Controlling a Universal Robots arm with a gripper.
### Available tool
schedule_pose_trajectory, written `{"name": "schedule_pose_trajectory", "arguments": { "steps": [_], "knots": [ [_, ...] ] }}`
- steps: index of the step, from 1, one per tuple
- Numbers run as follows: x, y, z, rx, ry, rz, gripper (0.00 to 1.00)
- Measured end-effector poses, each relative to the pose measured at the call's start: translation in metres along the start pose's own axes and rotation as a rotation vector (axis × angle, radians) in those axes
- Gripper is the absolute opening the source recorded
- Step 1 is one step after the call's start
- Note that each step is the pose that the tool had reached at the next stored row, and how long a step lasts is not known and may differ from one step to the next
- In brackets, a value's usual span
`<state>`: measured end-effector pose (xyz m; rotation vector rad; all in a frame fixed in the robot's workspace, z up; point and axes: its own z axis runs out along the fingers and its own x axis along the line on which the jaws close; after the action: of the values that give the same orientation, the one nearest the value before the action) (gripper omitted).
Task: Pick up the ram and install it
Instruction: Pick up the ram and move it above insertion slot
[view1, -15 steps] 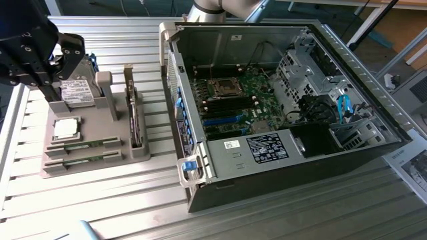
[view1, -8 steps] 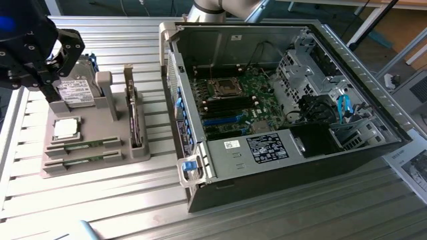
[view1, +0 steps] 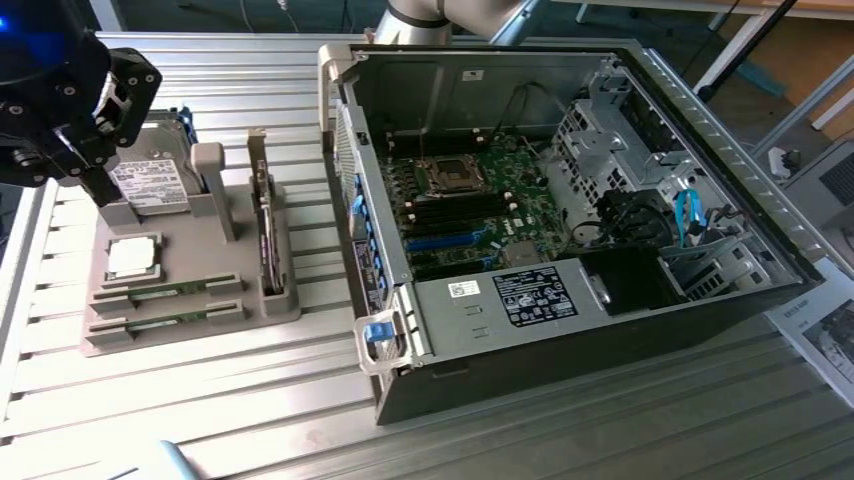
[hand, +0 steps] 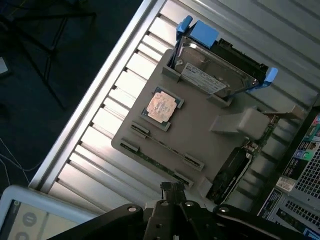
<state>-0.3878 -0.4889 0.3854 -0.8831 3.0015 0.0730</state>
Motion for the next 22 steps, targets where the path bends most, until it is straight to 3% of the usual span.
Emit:
{"name": "schedule_pose_trajectory", "arguments": {
  "steps": [8,12,22],
  "knots": [
    [0.0000,0.0000,0.0006,-0.0043,0.0074,-0.176,0.11],
    [0.0000,0.0000,0.0010,-0.0076,0.0131,-0.315,0.11],
    [0.0000,-0.0001,0.0018,-0.0138,0.0235,-0.565,0.11]
  ]
}}
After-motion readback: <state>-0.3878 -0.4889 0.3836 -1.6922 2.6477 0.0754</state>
